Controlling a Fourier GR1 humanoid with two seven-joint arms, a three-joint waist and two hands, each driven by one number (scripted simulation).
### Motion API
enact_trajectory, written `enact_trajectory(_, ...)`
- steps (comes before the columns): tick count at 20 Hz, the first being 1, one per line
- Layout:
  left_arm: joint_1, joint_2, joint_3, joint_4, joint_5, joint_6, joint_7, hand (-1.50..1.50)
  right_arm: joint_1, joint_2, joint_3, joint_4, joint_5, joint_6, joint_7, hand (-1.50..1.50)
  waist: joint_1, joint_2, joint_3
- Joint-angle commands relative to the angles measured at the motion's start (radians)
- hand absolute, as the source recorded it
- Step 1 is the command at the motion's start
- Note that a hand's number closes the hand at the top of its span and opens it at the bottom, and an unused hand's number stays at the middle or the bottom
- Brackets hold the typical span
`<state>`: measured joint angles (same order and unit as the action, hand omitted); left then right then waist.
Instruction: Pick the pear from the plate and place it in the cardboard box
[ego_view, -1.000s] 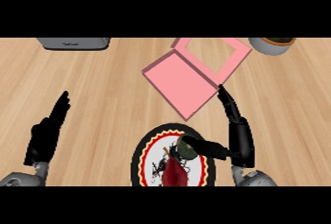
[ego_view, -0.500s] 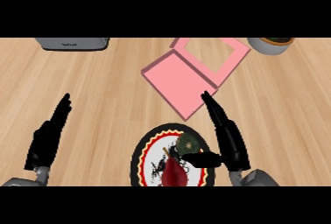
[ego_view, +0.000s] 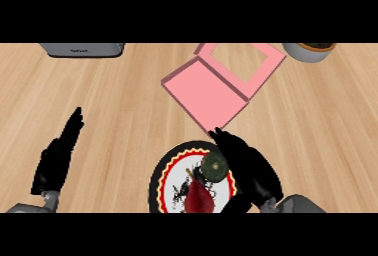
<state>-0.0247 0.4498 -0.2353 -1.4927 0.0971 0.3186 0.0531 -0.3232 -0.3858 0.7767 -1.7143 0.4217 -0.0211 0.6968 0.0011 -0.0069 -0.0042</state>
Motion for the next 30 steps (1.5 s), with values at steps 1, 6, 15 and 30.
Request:
enact_trajectory(1, -0.025, -0.005, 0.013, 0.002, -0.002, -0.005, 0.029, 0.00, -0.057, 0.088, 0.069, -0.088, -0.007, 0.163, 0.265, -1.50, -0.001, 0.003, 0.002)
enact_trajectory(6, 0.040, 0.002, 0.047, -0.033, -0.017, -0.042, -0.016, 0.00, -0.071, 0.177, 0.024, -0.112, 0.013, 0.256, 0.413, -1.50, 0.003, 0.005, 0.004)
enact_trajectory(15, -0.006, -0.037, 0.062, -0.051, -0.068, -0.045, 0.072, 0.00, 0.008, 0.272, 0.057, 0.001, 0.144, 0.252, 0.408, -1.50, 0.000, 0.006, 0.004)
enact_trajectory(30, 0.052, -0.060, 0.159, -0.114, -0.101, -0.157, 0.078, 0.00, 0.175, 0.322, 0.056, 0.060, 0.334, 0.213, 0.268, -1.50, 0.001, 0.006, 0.004)
